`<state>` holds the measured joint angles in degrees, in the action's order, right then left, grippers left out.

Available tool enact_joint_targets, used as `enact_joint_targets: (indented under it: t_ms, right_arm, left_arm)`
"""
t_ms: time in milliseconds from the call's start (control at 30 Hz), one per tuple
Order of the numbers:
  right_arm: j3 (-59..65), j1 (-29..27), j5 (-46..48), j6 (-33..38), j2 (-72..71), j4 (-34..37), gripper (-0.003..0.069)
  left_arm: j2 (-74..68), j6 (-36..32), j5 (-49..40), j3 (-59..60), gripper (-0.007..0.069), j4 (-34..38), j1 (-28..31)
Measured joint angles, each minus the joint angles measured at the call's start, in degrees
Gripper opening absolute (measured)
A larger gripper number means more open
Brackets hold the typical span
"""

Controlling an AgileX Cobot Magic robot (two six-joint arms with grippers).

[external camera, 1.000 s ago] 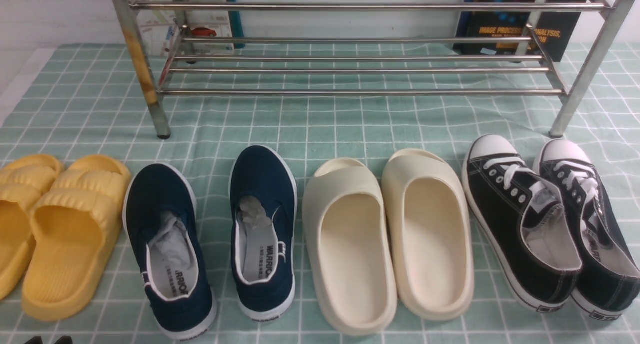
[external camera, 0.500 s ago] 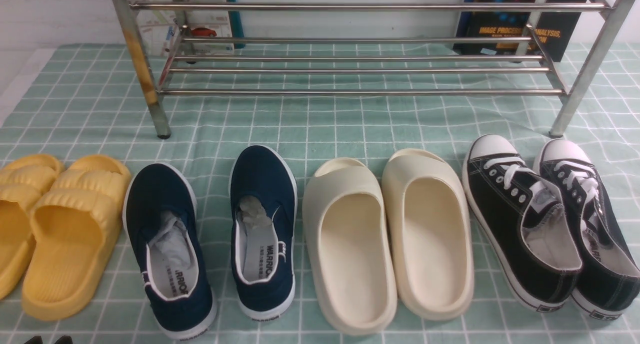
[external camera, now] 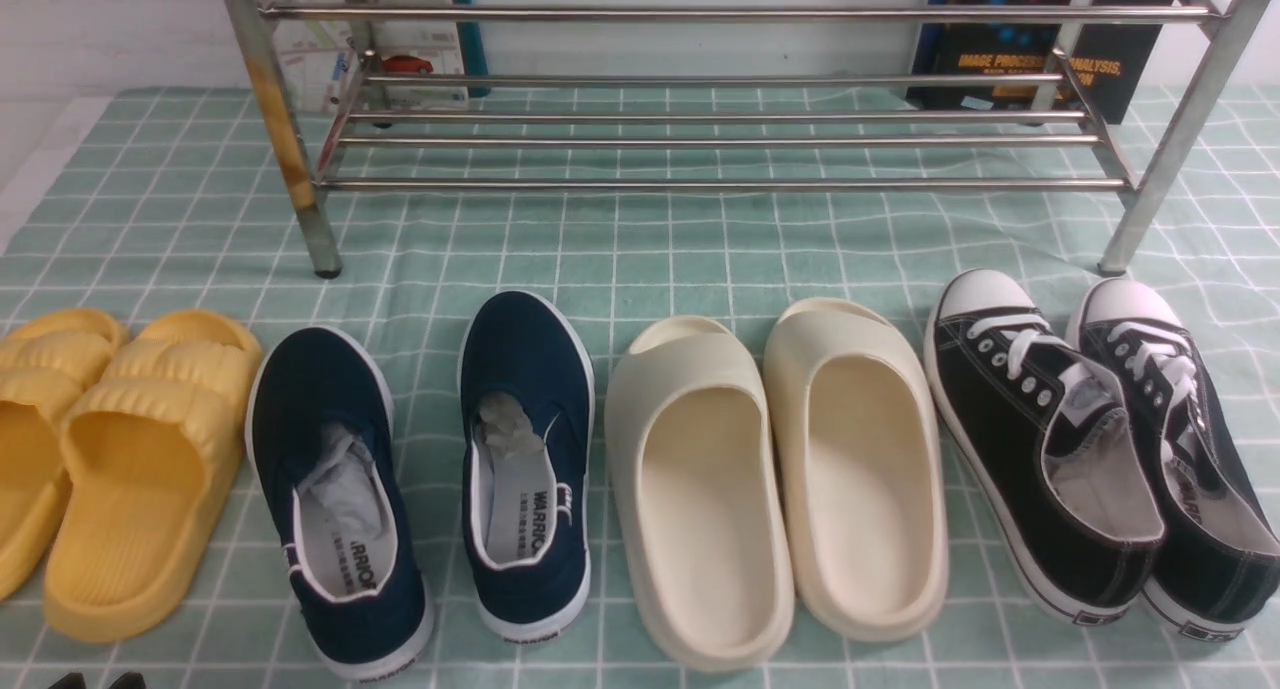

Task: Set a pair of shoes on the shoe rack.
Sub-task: Use the right arm to grab the shoe closest to it

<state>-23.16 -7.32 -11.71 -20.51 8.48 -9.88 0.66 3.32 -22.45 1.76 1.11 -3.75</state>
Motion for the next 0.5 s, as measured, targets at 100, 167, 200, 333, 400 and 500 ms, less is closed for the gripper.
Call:
enact_joint_targets:
  t_ms: [100, 167, 200, 333, 400, 500]
  right_arm:
    - [-6.4, 0.0, 8.4, 0.0, 5.8, -2.5, 0.0008]
    - [-11.5, 0.1, 16.0, 0.0, 12.2, -4.0, 0.0008]
    - [-12.7, 0.1, 18.0, 0.0, 14.0, -4.0, 0.0008]
    - [-20.4, 2.8, 35.3, 1.2, 28.0, -0.3, 0.001]
    - [-23.5, 5.1, 43.1, 5.0, 34.0, 3.1, 0.0011]
    - [-27.8, 9.0, 52.7, 14.2, 42.2, 8.7, 0.0013]
  left_arm:
    - [0.0, 0.0, 0.0, 0.0, 0.0238, 0.0, 0.0]
    - [0.0, 0.0, 0.0, 0.0, 0.0238, 0.0, 0.0]
    - [0.0, 0.0, 0.0, 0.0, 0.0238, 0.0, 0.0]
    - [0.0, 0.0, 0.0, 0.0, 0.0238, 0.0, 0.0]
    - [0.0, 0.0, 0.0, 0.0, 0.0238, 0.0, 0.0]
    - [0.0, 0.0, 0.0, 0.0, 0.0238, 0.0, 0.0]
